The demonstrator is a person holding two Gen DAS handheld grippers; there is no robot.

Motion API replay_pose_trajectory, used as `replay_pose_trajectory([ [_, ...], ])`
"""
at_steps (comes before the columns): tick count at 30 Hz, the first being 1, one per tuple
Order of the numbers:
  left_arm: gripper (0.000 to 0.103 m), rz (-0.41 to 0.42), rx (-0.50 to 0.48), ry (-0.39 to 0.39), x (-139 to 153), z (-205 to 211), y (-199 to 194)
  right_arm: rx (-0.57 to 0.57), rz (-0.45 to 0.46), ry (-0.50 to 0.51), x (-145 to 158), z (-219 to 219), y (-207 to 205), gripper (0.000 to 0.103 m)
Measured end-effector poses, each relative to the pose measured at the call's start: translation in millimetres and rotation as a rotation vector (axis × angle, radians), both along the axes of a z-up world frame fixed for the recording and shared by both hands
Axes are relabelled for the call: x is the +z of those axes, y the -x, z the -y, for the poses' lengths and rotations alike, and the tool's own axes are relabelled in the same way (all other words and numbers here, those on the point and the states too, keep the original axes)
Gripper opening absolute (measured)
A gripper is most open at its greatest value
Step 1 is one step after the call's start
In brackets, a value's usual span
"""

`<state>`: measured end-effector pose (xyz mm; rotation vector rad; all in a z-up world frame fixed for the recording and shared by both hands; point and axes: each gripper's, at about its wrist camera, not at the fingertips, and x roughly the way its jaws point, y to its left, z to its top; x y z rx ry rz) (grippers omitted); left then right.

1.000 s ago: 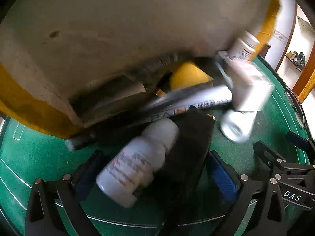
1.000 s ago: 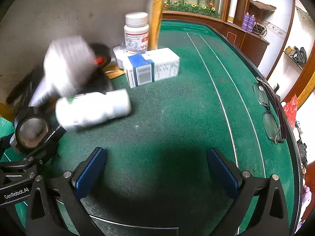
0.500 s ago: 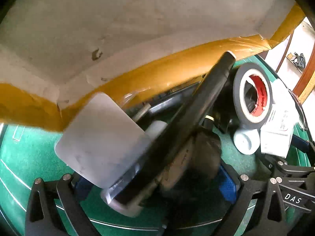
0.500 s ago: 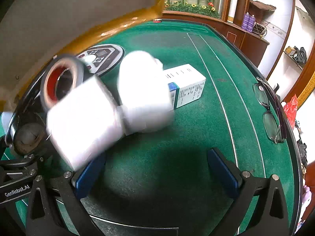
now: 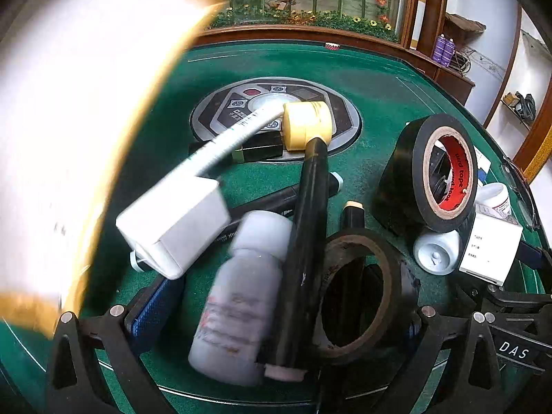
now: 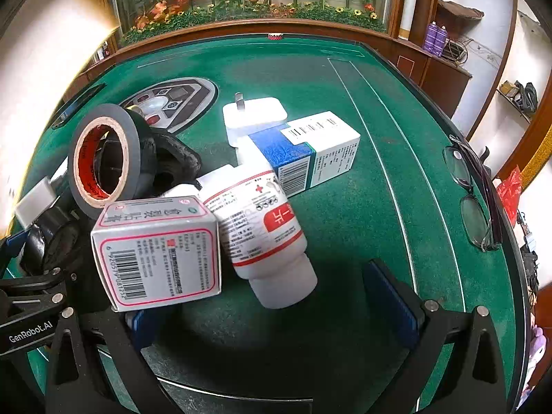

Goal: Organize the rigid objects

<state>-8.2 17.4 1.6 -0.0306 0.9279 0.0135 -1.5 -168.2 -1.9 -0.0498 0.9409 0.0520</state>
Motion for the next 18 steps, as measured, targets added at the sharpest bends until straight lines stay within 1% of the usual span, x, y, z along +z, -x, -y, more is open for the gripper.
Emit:
replay_pose_trajectory([
  [3,0.103,-0.014,0.000,-0.006,-0.5,5.1,-1.1,0.000,0.005,0.000,-1.6,-0.6,0.2,0.103],
  [13,0.103,-0.024,0.001,-0.003,-1.3,5.4,-0.9,0.000,0.003,-0.002,-0.3,-0.3,0.5,0.103],
  [16,0.103,-0.010,0.000,-0.002,-1.2,5.8,-1.3,0.000,-0.001,-0.001,-0.5,-0.2,0.3,0.103],
  [18,0.103,-0.019,0.000,-0.003,-1.2,5.3,-0.7,0.000,0.005,-0.001,-0.4,0.0,0.5,0.103],
])
